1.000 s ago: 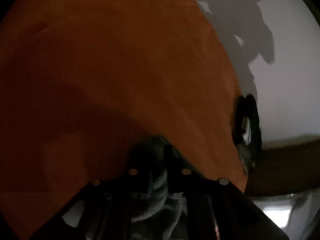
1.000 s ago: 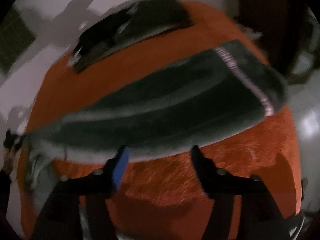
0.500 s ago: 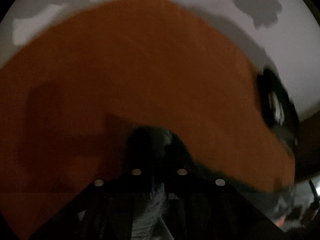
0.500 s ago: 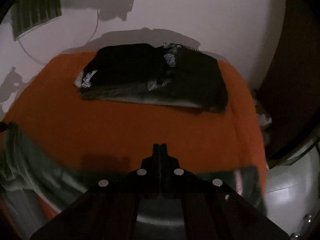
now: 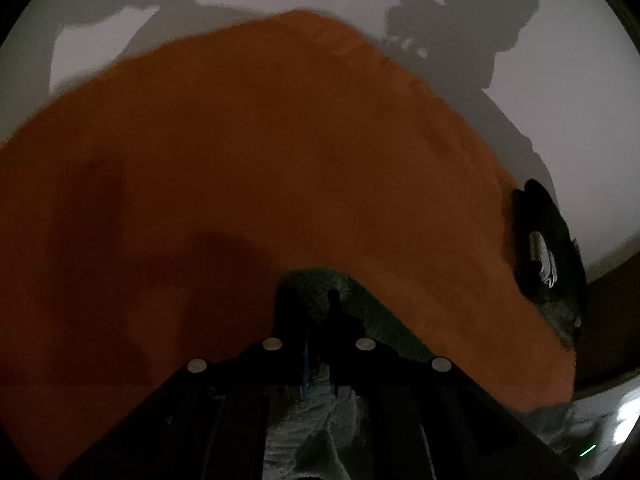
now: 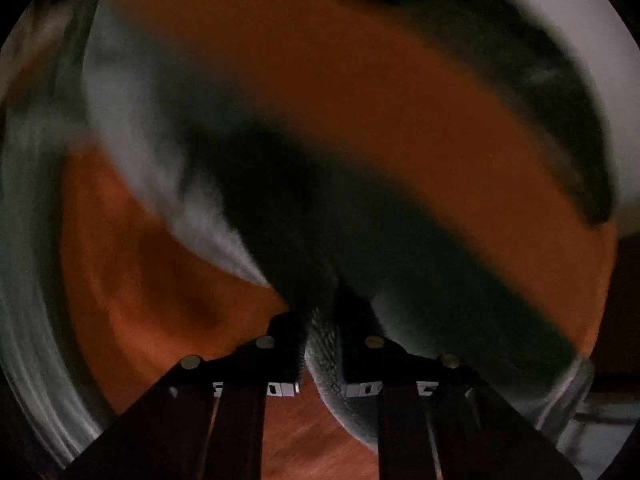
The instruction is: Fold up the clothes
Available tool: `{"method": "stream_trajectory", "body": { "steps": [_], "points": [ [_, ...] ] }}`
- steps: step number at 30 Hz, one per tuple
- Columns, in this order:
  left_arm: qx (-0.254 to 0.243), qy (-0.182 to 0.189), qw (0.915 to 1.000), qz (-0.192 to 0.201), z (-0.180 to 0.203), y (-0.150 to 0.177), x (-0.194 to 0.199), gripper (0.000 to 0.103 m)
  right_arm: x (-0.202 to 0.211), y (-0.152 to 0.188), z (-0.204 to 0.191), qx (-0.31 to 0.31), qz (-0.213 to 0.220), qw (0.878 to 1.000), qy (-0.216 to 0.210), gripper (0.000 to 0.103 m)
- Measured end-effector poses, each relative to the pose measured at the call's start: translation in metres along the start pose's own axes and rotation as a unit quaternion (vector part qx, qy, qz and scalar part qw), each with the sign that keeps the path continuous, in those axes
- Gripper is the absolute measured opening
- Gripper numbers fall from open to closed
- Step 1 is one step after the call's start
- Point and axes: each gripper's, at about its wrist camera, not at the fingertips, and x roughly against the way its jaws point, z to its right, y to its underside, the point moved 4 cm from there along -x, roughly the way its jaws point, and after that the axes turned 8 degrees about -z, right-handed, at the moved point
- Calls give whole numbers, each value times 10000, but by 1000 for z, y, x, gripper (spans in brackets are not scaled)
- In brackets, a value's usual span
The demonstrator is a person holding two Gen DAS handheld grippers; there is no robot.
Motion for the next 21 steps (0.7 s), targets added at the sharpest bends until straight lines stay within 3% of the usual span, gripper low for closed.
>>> {"method": "stream_trajectory", "body": {
  "steps": [2, 4, 5, 6, 7, 9, 11, 14, 16, 21],
  "points": [
    [-159, -12, 9999, 41, -4, -1, 5, 7, 37, -32, 38, -525, 616, 9966, 124, 11],
    [6, -38, 10000, 87, -15, -7, 6, 8, 53, -62, 65, -954, 872, 9908, 393, 12],
    [154, -54, 9998, 118, -22, -10, 5, 8, 54, -77, 73, -1113, 914, 9871, 705, 29],
    [320, -66, 9994, 133, -29, -12, 5, 8, 53, -88, 80, -1230, 887, 9836, 982, 71],
    [590, -61, 9982, 44, -36, -11, 2, 8, 50, -91, 85, -1289, 766, 9813, 1208, 85],
    [1117, 9, 9936, -188, -54, -5, -9, 8, 46, -95, 92, -1375, 606, 9775, 1481, 89],
    [1510, 123, 9876, -415, -71, 1, -22, 9, 49, -81, 99, -1527, 793, 9773, 1237, 89],
    [1507, 145, 9872, -498, -81, 2, -19, 24, 48, -25, 125, -2187, 586, 9671, 1158, 89],
    [1493, 54, 9877, -462, -92, -2, -8, 43, 47, 33, 138, -2826, 455, 9544, 849, 89],
    [988, 225, 9927, -648, -100, 28, 13, 50, 37, 177, 142, -4063, 443, 9125, -166, 89]
  ]
}}
